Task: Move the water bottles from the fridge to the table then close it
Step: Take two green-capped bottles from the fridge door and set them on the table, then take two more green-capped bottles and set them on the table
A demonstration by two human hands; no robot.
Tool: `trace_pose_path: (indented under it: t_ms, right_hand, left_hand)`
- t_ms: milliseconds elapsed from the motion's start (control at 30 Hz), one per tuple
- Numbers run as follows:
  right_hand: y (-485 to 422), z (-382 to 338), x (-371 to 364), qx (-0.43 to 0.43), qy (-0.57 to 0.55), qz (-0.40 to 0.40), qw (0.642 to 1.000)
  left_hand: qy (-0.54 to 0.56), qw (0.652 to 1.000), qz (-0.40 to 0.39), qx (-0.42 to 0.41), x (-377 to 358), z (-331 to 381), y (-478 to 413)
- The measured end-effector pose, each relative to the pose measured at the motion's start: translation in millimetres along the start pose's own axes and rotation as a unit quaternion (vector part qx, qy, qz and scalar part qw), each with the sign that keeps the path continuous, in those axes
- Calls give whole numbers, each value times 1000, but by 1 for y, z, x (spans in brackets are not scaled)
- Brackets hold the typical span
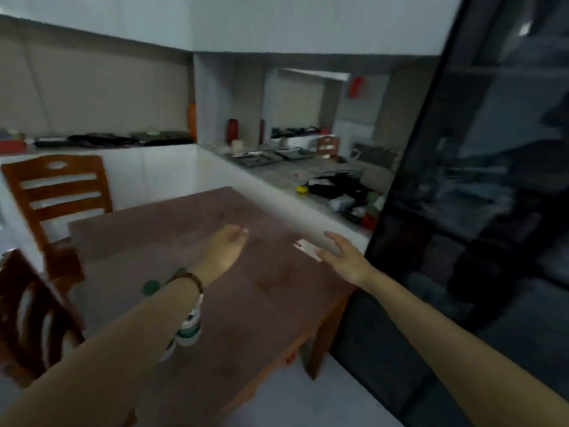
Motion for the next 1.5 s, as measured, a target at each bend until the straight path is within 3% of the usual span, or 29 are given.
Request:
trace_pose_path:
  t_ms: [167, 400, 633, 800, 1000, 1200, 1500]
  right_hand:
    - [177, 32, 137, -106, 94, 173, 975]
    - [445, -18, 267, -158, 249, 378, 877]
    - [672, -77, 336, -198, 318, 478, 794]
    - [800, -58, 375, -275, 366, 462, 759]
    - [948, 9, 416, -385, 362, 394, 752]
    - [1070, 76, 464, -454, 307, 390, 739]
    - [1151, 168, 591, -442, 305, 484, 692]
  left_hand:
    - [-30, 976, -176, -124, -115, 85, 75]
    - [53, 908, -307, -280, -210, 267, 255]
    - [211, 779, -365, -465, -227, 438, 496]
    - [216, 694, -345, -594, -228, 520, 651]
    - [106, 692, -374, -609, -319, 573, 782]
    - [-42, 689, -429, -583, -434, 592, 877]
    - [-16, 671, -415, -614, -572, 707, 950]
Point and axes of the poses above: each hand's wrist, its own y-axis away from the middle knuckle, its own x-axis out of the back of the hand, z = x × y, the point moved 9 cm from there along -y, towards the middle knuckle
